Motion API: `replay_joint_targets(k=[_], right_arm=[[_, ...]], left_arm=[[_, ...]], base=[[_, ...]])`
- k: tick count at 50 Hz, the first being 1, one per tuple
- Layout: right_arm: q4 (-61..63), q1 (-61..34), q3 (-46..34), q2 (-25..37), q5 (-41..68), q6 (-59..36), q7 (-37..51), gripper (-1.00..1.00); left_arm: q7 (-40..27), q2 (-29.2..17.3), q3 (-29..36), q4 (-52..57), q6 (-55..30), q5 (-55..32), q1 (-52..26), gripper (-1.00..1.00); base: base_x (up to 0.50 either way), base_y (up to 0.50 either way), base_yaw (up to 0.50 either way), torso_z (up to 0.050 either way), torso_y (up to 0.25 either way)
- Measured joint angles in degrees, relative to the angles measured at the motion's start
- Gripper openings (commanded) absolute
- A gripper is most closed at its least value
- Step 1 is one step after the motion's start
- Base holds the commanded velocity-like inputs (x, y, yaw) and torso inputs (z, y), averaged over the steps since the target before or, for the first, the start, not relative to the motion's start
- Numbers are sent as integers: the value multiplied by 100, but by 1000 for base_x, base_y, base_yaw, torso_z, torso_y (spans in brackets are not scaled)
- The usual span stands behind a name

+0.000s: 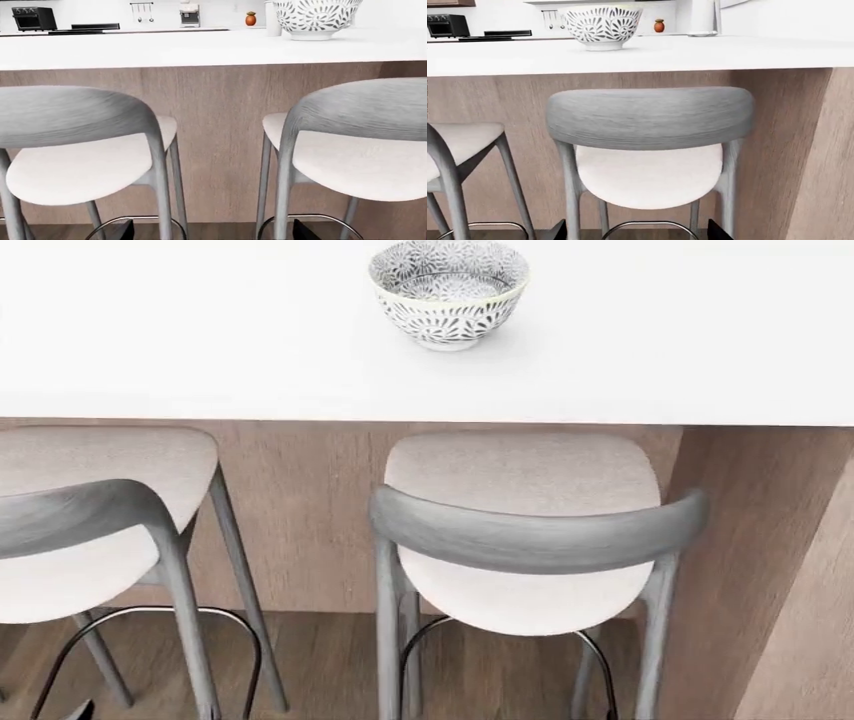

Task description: Place the cup inside the bowl on the dining table and move the bowl to any counter.

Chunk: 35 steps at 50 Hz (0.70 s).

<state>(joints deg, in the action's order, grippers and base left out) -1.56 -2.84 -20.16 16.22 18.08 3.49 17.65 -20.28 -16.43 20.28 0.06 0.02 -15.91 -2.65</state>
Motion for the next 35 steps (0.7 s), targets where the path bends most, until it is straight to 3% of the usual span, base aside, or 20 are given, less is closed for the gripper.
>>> replay_joint_targets(k=[24, 35], right_arm=[[14, 0, -92, 32, -66, 59, 23, 100], [16, -3, -119, 47, -76, 75, 36, 100]], left_arm=[[-93, -5, -77, 58, 110, -101, 31, 100], [-152, -46, -80, 106, 356, 37, 89, 100]], base=[[0, 0, 0, 0, 0], [0, 0, 0, 47, 0]])
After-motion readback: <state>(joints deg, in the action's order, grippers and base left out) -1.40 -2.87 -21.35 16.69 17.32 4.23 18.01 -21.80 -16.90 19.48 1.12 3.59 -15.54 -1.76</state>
